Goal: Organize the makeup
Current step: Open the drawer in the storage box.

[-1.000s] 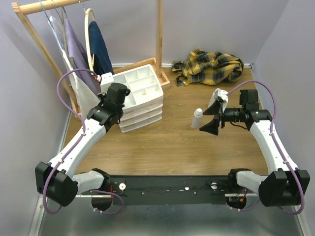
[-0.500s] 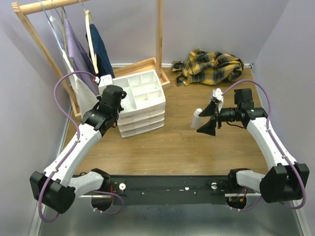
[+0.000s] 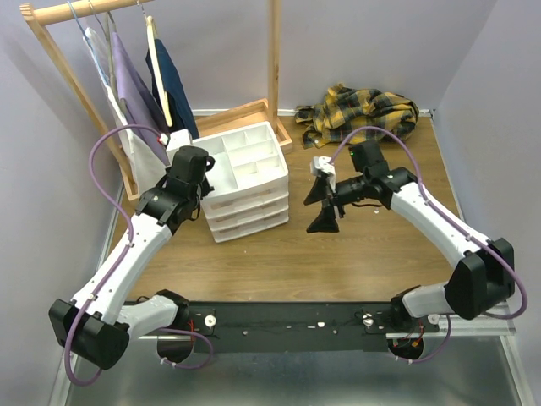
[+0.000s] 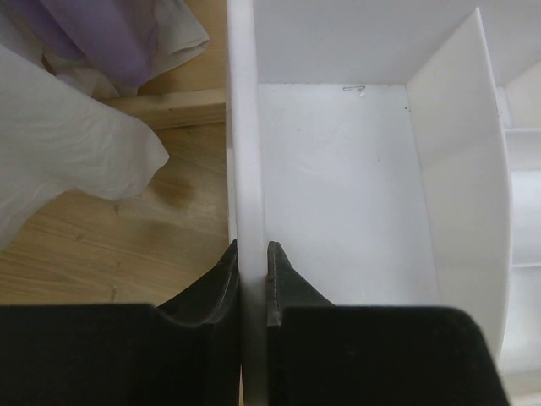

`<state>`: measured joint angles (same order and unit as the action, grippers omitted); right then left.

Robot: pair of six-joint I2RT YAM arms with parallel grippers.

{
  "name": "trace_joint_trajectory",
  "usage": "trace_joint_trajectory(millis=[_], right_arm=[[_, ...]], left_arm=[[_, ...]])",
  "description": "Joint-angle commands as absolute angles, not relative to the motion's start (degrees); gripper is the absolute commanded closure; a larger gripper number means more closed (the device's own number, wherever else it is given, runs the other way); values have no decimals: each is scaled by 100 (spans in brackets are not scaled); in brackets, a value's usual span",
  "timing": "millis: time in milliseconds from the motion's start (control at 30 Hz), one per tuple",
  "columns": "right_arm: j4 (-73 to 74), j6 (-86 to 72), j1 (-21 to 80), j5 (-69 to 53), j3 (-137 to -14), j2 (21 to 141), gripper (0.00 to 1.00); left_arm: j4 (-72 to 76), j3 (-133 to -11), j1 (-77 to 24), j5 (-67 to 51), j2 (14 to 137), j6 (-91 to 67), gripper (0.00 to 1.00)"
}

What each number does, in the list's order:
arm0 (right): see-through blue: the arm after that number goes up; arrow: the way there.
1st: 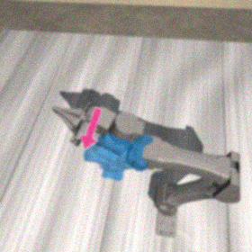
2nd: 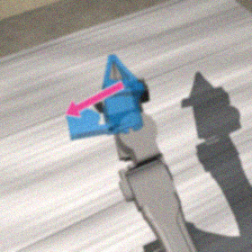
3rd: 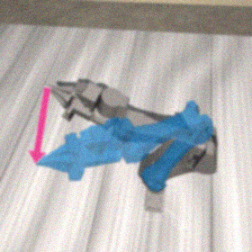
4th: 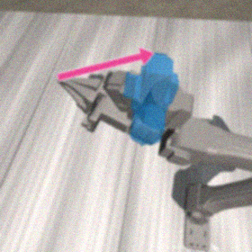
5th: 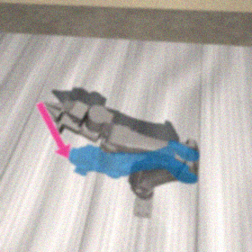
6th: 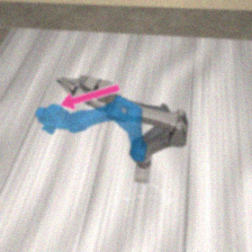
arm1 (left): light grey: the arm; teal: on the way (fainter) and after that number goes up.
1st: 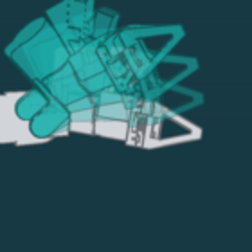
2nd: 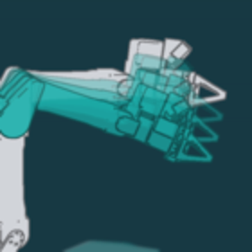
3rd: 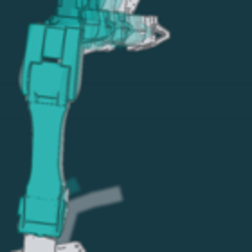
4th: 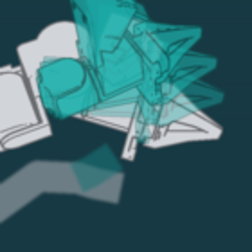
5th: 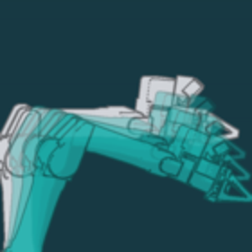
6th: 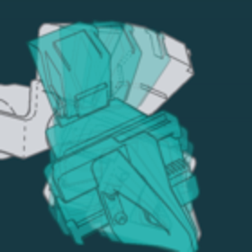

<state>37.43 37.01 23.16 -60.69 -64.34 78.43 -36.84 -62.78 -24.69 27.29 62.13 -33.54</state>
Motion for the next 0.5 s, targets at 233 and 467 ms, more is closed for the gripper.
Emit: trace_joint_trajectory(millis=[233, 467], right_arm=[[2953, 3068, 3278, -5765, -7005, 8516, 0], [2568, 2673, 3313, -6196, -6865, 8727, 0]], left_arm=[[-3217, -6838, -2408, 2347, 5713, -4297, 100], [-3278, -6812, -2373, 2382, 5511, -4973, 100]])
